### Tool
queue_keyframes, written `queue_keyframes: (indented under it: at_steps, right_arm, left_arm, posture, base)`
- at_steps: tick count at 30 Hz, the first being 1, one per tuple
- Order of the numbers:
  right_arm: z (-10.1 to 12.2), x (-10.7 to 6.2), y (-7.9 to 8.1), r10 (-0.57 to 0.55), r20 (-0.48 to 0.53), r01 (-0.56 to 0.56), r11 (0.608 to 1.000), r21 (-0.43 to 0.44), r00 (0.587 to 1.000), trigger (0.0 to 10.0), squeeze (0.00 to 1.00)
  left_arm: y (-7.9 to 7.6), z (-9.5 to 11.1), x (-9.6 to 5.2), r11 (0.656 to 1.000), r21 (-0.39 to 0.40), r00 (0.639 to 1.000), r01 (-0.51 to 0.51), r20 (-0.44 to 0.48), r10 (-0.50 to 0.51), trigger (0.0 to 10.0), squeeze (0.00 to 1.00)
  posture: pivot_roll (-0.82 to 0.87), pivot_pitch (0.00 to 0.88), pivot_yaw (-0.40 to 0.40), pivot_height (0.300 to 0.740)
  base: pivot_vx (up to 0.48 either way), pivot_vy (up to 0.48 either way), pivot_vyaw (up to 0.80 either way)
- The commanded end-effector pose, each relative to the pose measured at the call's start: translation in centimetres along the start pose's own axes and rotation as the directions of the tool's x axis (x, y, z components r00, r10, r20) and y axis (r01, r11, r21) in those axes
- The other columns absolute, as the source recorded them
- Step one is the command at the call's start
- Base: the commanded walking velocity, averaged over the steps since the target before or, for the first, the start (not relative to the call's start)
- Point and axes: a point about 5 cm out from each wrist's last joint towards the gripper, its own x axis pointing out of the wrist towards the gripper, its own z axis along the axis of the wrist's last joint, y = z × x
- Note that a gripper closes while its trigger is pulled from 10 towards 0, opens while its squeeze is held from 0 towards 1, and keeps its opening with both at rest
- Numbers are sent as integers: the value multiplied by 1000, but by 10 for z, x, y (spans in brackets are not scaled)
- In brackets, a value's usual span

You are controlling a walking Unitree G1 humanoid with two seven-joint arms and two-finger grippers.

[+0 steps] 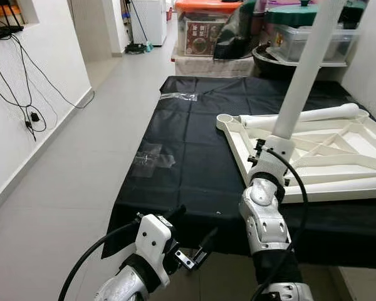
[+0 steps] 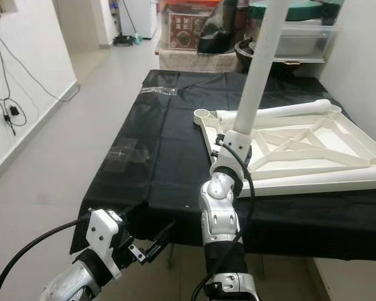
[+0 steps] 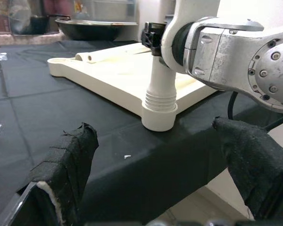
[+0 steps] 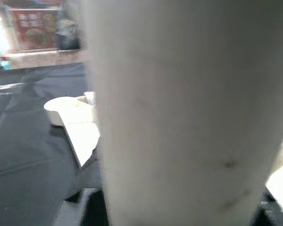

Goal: Building children table

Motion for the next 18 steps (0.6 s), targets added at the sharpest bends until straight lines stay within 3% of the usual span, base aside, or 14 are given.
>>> queue_keyframes:
  at_steps: [1,3,4,7,8,9,10,11,12,13,14,15,16,18]
  right_arm:
    - [-4,-19,27,133,-34,-129,986,109,991,10000,1000]
    - [-2,-17,26,168,-5,-166,979,120,986,10000,1000]
    - [0,-15,26,241,27,-243,959,145,970,10000,0]
    - [-2,-10,24,397,51,-401,905,145,916,10000,0]
    - [-2,-10,24,397,51,-401,905,145,916,10000,0]
    - [-11,-5,20,532,18,-527,831,177,846,10000,0]
    - [-13,-3,17,578,10,-566,795,219,816,10000,0]
    - [-13,-3,17,578,10,-566,795,219,816,10000,0]
    - [-14,-1,15,647,16,-637,745,199,762,10000,0]
    - [-14,-1,15,647,16,-637,745,199,762,10000,0]
    - [-15,0,13,708,16,-698,693,180,706,10000,0]
    - [-14,-2,14,787,10,-779,609,150,617,10000,0]
    - [-14,-2,14,787,10,-779,609,150,617,10000,0]
    - [-11,-7,19,911,-8,-900,409,150,413,10000,0]
  left_arm:
    - [1,-3,-1,1000,2,1000,-5,-12,5,10000,0]
    - [1,-3,0,1000,1,1000,-4,-13,4,10000,0]
    - [1,-4,0,1000,1,1000,-4,-13,4,10000,0]
    - [2,-4,0,1000,1,1000,-3,-12,3,10000,0]
    - [2,-4,0,1000,1,1000,-3,-12,3,10000,0]
    - [2,-4,1,1000,2,1000,-2,-12,2,10000,0]
    - [2,-4,1,1000,2,1000,-2,-12,2,10000,0]
    - [2,-4,1,1000,2,1000,-2,-12,2,10000,0]
    - [2,-4,2,1000,2,1000,-1,-11,1,10000,0]
    - [2,-4,2,1000,2,1000,-1,-11,1,10000,0]
    - [2,-3,2,1000,3,1000,-1,-11,1,10000,0]
    - [2,-4,2,1000,2,1000,0,-11,0,10000,0]
    - [2,-4,2,1000,2,1000,0,-11,0,10000,0]
    - [2,-4,2,1000,1,1000,1,-10,-1,10000,0]
  posture:
    - [75,57,-12,740]
    - [74,58,-13,740]
    - [75,58,-13,740]
    - [73,57,-12,740]
    - [73,57,-12,740]
    - [71,55,-12,740]
    - [71,55,-12,740]
    - [71,55,-12,740]
    - [72,55,-12,740]
    - [72,55,-12,740]
    - [69,52,-11,740]
    - [69,54,-8,740]
    - [69,54,-8,740]
    - [72,50,-12,740]
  base:
    - [0,0,0]
    - [0,0,0]
    - [0,0,0]
    - [0,0,0]
    - [0,0,0]
    - [0,0,0]
    - [0,0,0]
    - [0,0,0]
    - [0,0,0]
    - [0,0,0]
    - [0,0,0]
    - [0,0,0]
    - [0,0,0]
    - [0,0,0]
